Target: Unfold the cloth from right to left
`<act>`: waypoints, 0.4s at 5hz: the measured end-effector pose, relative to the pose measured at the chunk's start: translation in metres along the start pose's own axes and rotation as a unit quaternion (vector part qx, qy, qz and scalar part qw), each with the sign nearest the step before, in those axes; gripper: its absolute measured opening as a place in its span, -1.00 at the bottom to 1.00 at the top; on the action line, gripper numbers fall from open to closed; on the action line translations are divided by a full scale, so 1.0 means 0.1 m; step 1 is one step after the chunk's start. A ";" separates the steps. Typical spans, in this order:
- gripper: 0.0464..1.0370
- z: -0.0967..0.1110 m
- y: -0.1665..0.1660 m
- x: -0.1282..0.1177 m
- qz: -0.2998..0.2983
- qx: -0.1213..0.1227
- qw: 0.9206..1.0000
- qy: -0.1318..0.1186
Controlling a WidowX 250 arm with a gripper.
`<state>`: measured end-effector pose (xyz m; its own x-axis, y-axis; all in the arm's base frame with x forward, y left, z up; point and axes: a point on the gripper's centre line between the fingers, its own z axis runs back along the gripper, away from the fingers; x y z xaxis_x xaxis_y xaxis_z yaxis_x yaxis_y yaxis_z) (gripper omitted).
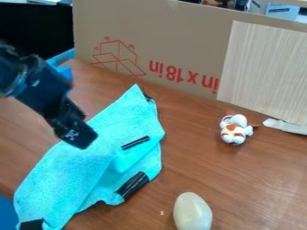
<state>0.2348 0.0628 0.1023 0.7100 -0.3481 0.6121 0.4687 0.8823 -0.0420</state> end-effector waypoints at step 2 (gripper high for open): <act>0.93 -0.22 0.18 0.09 0.082 0.052 0.994 -0.048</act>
<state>0.2613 0.0690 0.0900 0.7170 -0.1699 0.6760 0.2901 0.9546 -0.0677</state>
